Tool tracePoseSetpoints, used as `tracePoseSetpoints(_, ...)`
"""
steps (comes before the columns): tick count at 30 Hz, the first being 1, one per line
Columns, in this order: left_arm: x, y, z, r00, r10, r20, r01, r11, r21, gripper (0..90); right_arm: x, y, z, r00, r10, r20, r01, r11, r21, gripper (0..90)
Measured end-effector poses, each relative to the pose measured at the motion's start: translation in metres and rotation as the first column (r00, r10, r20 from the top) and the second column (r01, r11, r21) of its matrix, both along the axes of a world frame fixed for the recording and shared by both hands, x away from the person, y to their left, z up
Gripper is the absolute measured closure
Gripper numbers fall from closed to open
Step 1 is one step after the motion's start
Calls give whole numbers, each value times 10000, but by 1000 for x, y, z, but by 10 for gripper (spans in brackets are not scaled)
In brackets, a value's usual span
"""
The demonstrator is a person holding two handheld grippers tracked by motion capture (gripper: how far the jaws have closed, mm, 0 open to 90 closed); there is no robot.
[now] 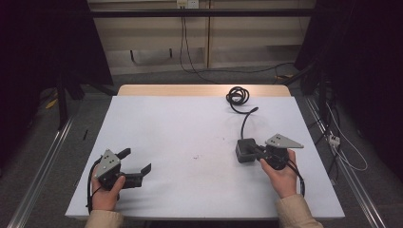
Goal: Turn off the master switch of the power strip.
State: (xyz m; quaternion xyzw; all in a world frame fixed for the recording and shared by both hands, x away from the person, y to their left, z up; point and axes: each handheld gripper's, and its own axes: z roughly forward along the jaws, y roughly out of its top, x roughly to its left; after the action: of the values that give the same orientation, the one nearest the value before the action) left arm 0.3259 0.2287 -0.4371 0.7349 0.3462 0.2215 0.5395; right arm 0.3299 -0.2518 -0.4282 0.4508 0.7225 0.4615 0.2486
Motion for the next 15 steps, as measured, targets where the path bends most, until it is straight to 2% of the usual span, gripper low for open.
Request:
tracePoseSetpoints(6,0,0,0,10000,-12,9,12,10000,0,30,0,1,0,10000,31,40,-31,10000,-47,900)
tracePoseSetpoints(11,0,1,0,10000,-15,35,15,10000,13,31,-1,1,3,9999,80,131,-82,9998,192,900)
tracePoseSetpoints(15,-1,2,0,10000,5,22,-5,10000,-15,30,-1,0,4,9998,70,167,-75,9995,316,833)
